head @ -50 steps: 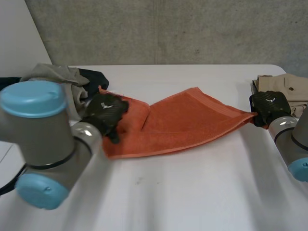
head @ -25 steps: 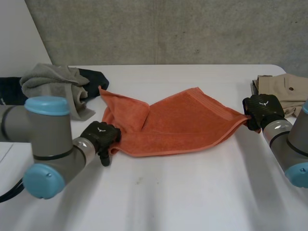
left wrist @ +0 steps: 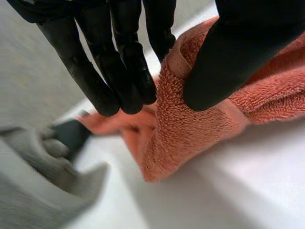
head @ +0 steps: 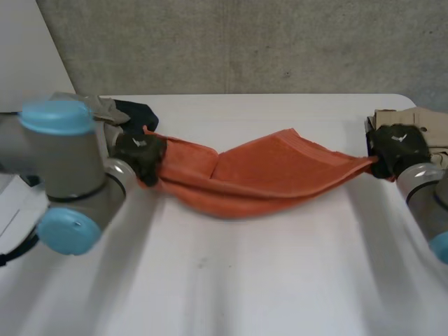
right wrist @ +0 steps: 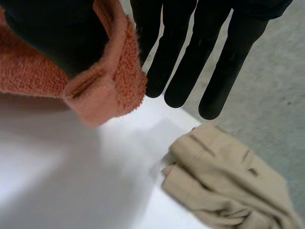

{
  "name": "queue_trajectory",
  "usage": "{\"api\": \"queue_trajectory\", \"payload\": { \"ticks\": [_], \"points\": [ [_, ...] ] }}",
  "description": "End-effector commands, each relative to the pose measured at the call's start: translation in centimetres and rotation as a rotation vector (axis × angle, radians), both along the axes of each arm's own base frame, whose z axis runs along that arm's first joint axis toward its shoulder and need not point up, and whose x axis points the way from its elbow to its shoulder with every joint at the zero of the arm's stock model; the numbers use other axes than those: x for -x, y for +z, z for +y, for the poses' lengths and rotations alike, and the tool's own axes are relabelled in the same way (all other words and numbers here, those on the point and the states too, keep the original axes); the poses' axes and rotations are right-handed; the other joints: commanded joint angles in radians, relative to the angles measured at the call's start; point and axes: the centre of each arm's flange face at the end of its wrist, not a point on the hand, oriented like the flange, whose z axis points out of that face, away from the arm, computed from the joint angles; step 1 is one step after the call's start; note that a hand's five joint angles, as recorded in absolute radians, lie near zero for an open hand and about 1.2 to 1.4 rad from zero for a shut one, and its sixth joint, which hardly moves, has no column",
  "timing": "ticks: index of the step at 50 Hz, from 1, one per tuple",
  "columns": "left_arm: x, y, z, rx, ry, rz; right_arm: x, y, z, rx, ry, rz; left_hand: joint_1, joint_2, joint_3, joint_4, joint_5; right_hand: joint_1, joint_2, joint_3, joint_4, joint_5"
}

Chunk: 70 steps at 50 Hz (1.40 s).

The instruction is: Fold the laundry.

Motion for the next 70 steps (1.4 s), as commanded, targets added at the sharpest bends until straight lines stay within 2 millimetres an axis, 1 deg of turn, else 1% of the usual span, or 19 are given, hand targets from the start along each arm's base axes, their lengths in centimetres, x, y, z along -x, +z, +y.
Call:
{"api": "queue_trajectory", "payload": {
  "ticks": [1, 7, 9, 14, 18, 22, 26, 30, 31, 35, 37, 39, 44, 48, 56, 60, 65, 66, 70],
  "points": [
    [-2.4, 10.2, 2.6, 0.177, -0.004, 0.104, 1.5, 7.9, 1.3, 0.037, -0.001, 0.015, 0.243, 0.204, 0.213, 0.203, 0.228, 0.259, 0.218, 0.206, 0.197, 0.22],
    [-3.8, 17.0, 5.9, 0.323, -0.062, 0.159, 2.9, 14.7, 4.3, 0.019, 0.033, 0.066, 0.243, 0.204, 0.213, 0.203, 0.228, 0.259, 0.218, 0.206, 0.197, 0.22],
    [-3.9, 17.5, 6.5, 0.321, -0.077, 0.152, 3.0, 15.7, 5.0, 0.014, 0.038, 0.075, 0.243, 0.204, 0.213, 0.203, 0.228, 0.259, 0.218, 0.206, 0.197, 0.22],
    [-3.8, 15.8, 6.3, 0.232, -0.095, 0.046, 2.9, 16.4, 5.8, -0.027, 0.06, 0.124, 0.243, 0.204, 0.213, 0.203, 0.228, 0.259, 0.218, 0.206, 0.197, 0.22],
    [-3.1, 12.2, 4.5, 0.135, -0.103, -0.066, 2.4, 14.4, 5.1, -0.094, 0.092, 0.188, 0.243, 0.204, 0.213, 0.203, 0.228, 0.259, 0.218, 0.206, 0.197, 0.22],
    [-1.8, 8.6, 1.2, 0.11, -0.102, -0.164, 0.9, 11.7, 3.7, -0.149, 0.144, 0.24, 0.243, 0.204, 0.213, 0.203, 0.228, 0.259, 0.218, 0.206, 0.197, 0.22],
    [0.1, 8.6, -2.8, 0.237, -0.082, -0.156, -0.1, 10.8, 0.1, -0.059, 0.085, 0.241, 0.243, 0.204, 0.213, 0.203, 0.228, 0.259, 0.218, 0.206, 0.197, 0.22],
    [1.7, 15.5, -5.2, 0.551, -0.061, 0.012, -0.4, 13.8, -4.4, 0.248, -0.057, 0.109, 0.243, 0.204, 0.213, 0.203, 0.228, 0.259, 0.218, 0.206, 0.197, 0.22],
    [1.6, 19.2, -5.2, 0.681, -0.044, 0.105, -0.2, 15.7, -5.6, 0.398, -0.104, 0.04, 0.243, 0.204, 0.213, 0.203, 0.228, 0.259, 0.218, 0.206, 0.197, 0.22],
    [0.9, 25.8, -4.1, 0.904, -0.047, 0.342, 1.0, 21.5, -6.4, 0.773, -0.167, -0.134, 0.243, 0.204, 0.213, 0.203, 0.228, 0.259, 0.218, 0.206, 0.197, 0.22],
    [0.6, 27.5, -3.3, 0.952, -0.062, 0.428, 1.3, 23.7, -5.9, 0.904, -0.157, -0.187, 0.243, 0.204, 0.213, 0.203, 0.228, 0.259, 0.218, 0.206, 0.197, 0.22],
    [0.6, 27.5, -3.1, 0.933, -0.068, 0.439, 1.3, 23.6, -5.8, 0.899, -0.146, -0.186, 0.243, 0.204, 0.213, 0.203, 0.228, 0.259, 0.218, 0.206, 0.197, 0.22],
    [0.1, 24.1, -3.4, 0.773, -0.058, 0.36, 0.8, 21.1, -5.7, 0.78, -0.084, -0.154, 0.243, 0.204, 0.213, 0.203, 0.228, 0.259, 0.218, 0.206, 0.197, 0.22],
    [-0.1, 19.2, -3.6, 0.596, -0.049, 0.27, 0.7, 17.4, -5.6, 0.607, -0.05, -0.136, 0.243, 0.204, 0.213, 0.203, 0.228, 0.259, 0.218, 0.206, 0.197, 0.22],
    [-0.1, 6.7, -2.6, 0.306, -0.115, 0.009, 0.9, 8.4, -4.3, 0.267, -0.002, -0.074, 0.243, 0.204, 0.213, 0.203, 0.228, 0.259, 0.218, 0.206, 0.197, 0.22],
    [-0.4, -1.7, -1.8, 0.186, -0.192, -0.159, 0.7, 1.9, -3.1, 0.062, 0.052, 0.007, 0.243, 0.204, 0.213, 0.203, 0.228, 0.259, 0.218, 0.206, 0.197, 0.22],
    [-0.8, -6.4, -1.2, 0.135, -0.238, -0.274, 1.2, -3.2, -1.7, -0.083, 0.074, 0.114, 0.243, 0.204, 0.213, 0.203, 0.228, 0.259, 0.218, 0.206, 0.197, 0.22],
    [-0.9, -6.7, -1.3, 0.135, -0.238, -0.288, 1.3, -3.6, -1.6, -0.098, 0.075, 0.129, 0.215, 0.176, 0.184, 0.174, 0.2, 0.259, 0.218, 0.206, 0.197, 0.22],
    [-1.1, -7.1, -1.3, 0.139, -0.235, -0.329, 1.7, -4.3, -0.9, -0.125, 0.071, 0.144, -0.561, -0.6, -0.592, -0.602, -0.576, 0.259, 0.218, 0.206, 0.197, 0.22]
  ]
}}
